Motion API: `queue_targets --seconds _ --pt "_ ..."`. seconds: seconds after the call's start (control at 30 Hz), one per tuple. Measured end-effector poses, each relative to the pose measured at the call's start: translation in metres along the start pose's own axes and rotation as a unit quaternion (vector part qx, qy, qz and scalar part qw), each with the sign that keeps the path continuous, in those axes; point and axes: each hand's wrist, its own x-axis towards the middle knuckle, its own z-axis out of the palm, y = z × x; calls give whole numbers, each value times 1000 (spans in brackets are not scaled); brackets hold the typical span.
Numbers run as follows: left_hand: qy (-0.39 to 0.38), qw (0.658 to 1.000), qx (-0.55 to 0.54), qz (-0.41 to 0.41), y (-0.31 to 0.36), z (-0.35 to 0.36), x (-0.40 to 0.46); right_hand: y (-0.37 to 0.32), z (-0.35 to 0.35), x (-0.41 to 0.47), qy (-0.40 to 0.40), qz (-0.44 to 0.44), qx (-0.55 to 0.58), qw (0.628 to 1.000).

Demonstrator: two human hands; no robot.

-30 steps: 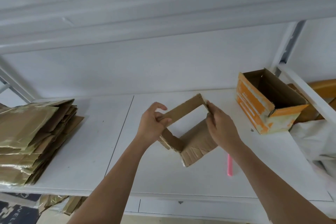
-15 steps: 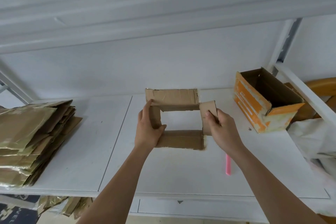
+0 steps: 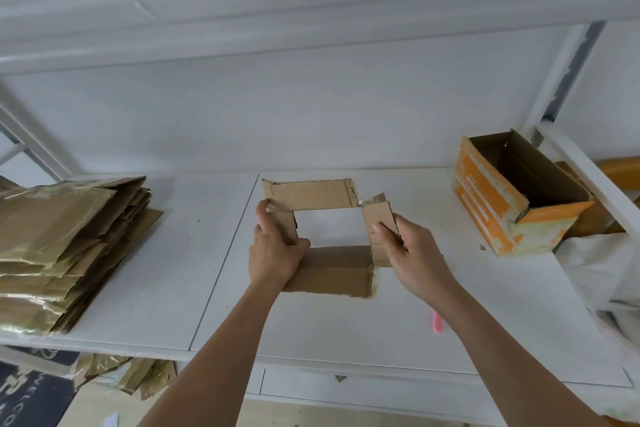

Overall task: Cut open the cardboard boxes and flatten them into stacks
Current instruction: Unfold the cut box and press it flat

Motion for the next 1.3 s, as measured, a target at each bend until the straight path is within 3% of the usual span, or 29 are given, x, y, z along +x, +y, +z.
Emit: queue_targets --seconds 0.1,0.23,0.33,0.4,0.43,0.5,0.57,0.6,0.67,0.73,0.83,0.97,1.07,1.17,1.3 --pt "-54 981 -186 5 3 -12 -2 8 1 5 -8 -7 -41 999" --pt "-73 897 -429 -76 -18 -33 3 21 -6 11 -76 15 -131 988" --pt "-75 836 -488 -240 -51 -36 9 35 4 -1 -191 40 -273 942" --pt "-69 825 -455 -330 -73 -34 5 47 18 -16 -297 69 -291 907" --pt "-57 836 -421 -348 -82 -31 3 52 27 -24 -350 83 -278 891" --pt "-6 893 -317 -319 -97 -22 -1 62 40 -34 -406 108 -259 870" --pt "-7 970 -161 -181 -100 -16 -4 66 46 -36 -377 143 -247 881" --pt "-46 987 -102 -112 -100 -12 -6 66 49 -34 -348 158 -237 893" --pt "-144 988 -32 -54 -99 -1 -10 68 55 -30 -286 148 -229 919" --pt "-186 980 57 -34 -101 11 -11 67 64 -29 -261 131 -239 926" --pt "-168 969 177 -28 -102 21 -8 66 82 -38 -310 112 -340 881" --pt "-164 971 164 -54 -92 22 1 72 98 -47 -285 98 -409 861" --pt "-112 986 62 -104 -85 23 8 80 105 -53 -278 95 -410 863" --pt "-59 986 -19 -157 -76 14 15 88 102 -60 -232 68 -409 880" --pt "-86 986 -23 -143 -65 -12 18 91 107 -64 -176 72 -367 910"
